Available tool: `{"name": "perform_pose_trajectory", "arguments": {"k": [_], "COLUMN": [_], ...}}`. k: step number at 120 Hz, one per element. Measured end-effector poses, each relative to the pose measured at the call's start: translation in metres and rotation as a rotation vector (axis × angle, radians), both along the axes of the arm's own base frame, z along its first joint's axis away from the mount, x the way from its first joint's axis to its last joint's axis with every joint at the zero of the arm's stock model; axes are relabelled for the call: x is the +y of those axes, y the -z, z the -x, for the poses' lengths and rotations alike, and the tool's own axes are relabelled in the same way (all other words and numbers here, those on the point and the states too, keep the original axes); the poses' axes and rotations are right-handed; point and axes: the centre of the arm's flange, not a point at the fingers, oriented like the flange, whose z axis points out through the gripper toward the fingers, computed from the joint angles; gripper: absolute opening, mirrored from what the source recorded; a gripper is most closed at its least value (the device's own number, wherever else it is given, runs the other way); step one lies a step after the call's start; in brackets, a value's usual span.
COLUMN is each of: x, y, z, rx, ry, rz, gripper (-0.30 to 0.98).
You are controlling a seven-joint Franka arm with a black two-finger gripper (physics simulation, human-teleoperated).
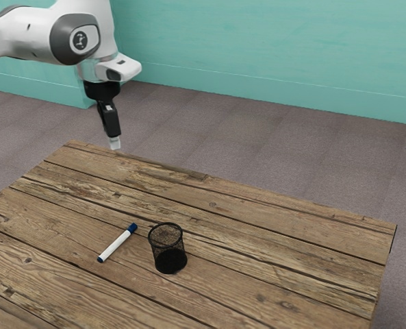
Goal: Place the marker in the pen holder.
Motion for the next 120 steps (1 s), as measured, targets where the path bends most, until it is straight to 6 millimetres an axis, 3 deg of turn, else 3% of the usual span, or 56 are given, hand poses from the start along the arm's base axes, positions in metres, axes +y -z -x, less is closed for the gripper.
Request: {"name": "perform_pose_trajectory", "arguments": {"k": [33,37,46,58,75,92,120], "x": [0.004,0.003,0.001,0.000,0.000,0.009,0.058], "y": [-0.001,0.011,0.073,0.118,0.142,0.179,0.219], "z": [0.004,0.013,0.030,0.035,0.037,0.047,0.047], "rx": [-0.007,0.003,0.048,0.052,0.026,-0.015,-0.068], "ry": [-0.014,-0.023,-0.044,-0.070,-0.109,-0.211,-0.465], "rz": [0.001,0.004,0.009,0.004,0.001,-0.009,-0.031], "gripper": [0.69,0.69,0.69,0.69,0.69,0.69,0.44]}}
